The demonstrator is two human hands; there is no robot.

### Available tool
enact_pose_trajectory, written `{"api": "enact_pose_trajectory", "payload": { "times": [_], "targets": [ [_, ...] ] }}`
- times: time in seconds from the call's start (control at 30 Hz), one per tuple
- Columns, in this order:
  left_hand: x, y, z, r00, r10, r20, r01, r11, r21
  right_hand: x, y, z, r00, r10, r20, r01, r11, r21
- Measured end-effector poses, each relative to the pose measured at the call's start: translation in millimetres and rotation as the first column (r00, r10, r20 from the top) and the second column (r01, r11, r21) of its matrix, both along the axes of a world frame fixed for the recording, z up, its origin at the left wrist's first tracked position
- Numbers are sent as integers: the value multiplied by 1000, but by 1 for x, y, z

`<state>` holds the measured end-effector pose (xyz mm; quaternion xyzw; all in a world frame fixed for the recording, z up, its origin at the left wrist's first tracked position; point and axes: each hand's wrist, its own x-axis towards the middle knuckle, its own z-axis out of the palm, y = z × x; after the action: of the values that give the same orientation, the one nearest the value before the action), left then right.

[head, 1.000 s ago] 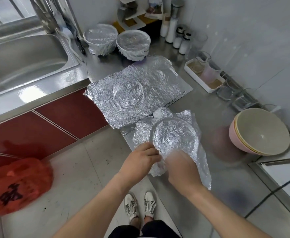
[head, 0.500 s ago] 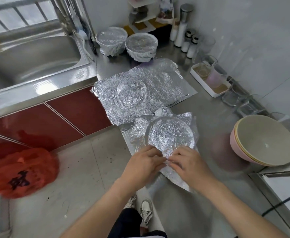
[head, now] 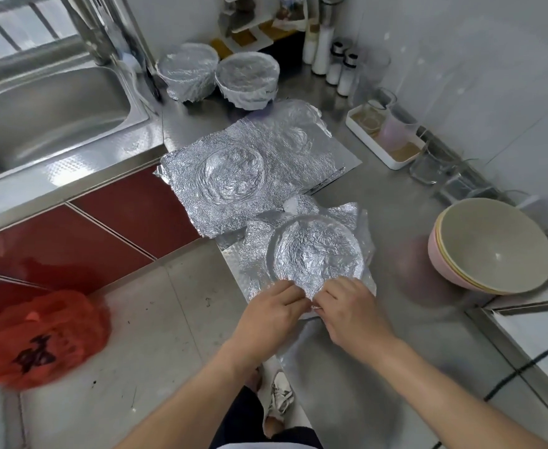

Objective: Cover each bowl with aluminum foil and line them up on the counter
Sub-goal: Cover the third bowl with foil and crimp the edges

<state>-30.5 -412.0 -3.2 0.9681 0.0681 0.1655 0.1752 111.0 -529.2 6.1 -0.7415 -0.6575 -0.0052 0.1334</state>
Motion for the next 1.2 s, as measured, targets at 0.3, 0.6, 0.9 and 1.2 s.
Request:
{"api": "enact_pose_trajectory", "payload": {
  "times": [0.3,0.6,0.9,1.2],
  "targets": [
    [-18,21,20,999,27,-34,-27,1000,9,-39,12,4,978,-133,-159,137,990,13],
    [-14,9,25,986,111,-123,-132,975,-181,1,0,7,941,-48,-336,33,998,-51],
    [-12,12,13,998,36,-50,-38,999,-28,-15,-1,0,998,57,14,-58,996,70],
    [-12,16,12,999,15,34,-14,1000,-23,-30,6,-6,999,-30,-10,31,993,112]
  ]
}}
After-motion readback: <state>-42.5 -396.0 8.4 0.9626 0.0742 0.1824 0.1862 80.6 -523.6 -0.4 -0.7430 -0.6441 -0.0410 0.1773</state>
